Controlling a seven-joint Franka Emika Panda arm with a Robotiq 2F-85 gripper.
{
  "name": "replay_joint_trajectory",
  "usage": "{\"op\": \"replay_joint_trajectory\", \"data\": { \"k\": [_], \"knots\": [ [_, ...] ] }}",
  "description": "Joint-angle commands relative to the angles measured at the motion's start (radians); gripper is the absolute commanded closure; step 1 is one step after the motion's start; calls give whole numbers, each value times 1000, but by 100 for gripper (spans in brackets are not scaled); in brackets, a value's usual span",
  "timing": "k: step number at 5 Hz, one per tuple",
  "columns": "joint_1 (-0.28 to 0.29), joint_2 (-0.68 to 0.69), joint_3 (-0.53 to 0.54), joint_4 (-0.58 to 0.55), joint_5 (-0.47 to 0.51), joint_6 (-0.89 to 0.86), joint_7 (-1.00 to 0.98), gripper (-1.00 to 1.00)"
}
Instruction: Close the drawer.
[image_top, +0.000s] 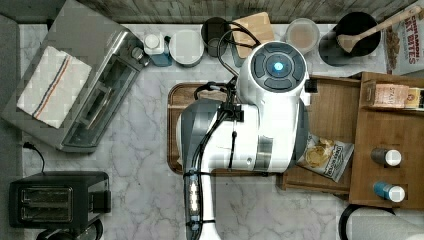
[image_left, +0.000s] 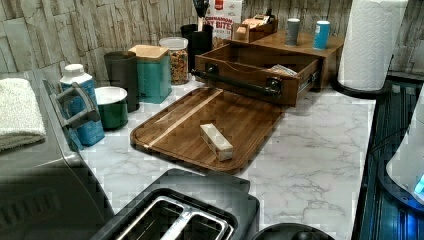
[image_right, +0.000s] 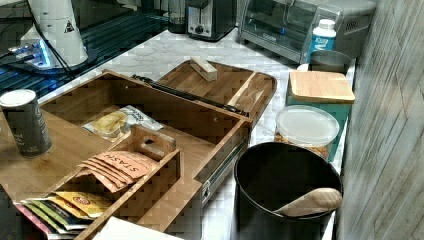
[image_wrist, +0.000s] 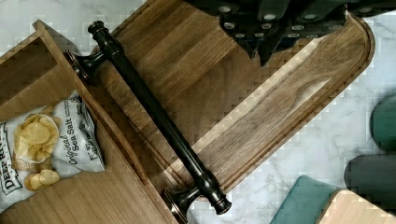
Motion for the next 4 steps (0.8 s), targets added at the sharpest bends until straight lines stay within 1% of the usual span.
{"op": "replay_joint_trajectory", "data": {
  "k": [1, 2, 3, 4],
  "knots": [
    [-1, 0, 0, 0, 0, 0, 0, 100],
    [-1, 25, 2, -23, 14, 38, -87, 100],
    [-6, 30, 10, -73, -7, 112, -263, 100],
    [2, 63, 12, -100, -74, 185, -375, 100]
  ]
}}
